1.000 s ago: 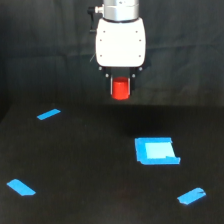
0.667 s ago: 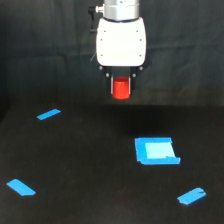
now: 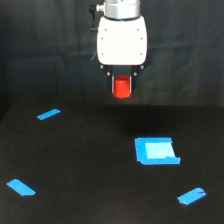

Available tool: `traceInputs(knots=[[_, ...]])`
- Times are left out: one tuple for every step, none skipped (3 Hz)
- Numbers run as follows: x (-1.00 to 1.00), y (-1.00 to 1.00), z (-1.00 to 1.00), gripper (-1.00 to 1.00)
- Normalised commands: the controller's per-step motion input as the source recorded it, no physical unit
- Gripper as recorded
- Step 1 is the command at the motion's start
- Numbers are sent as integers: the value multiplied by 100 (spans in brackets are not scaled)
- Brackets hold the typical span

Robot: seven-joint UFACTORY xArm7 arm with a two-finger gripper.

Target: Pick up the red object from the table

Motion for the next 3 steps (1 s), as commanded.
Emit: traceInputs(knots=[[-2, -2, 1, -93], [5, 8, -9, -94], [-1, 9, 2, -85]])
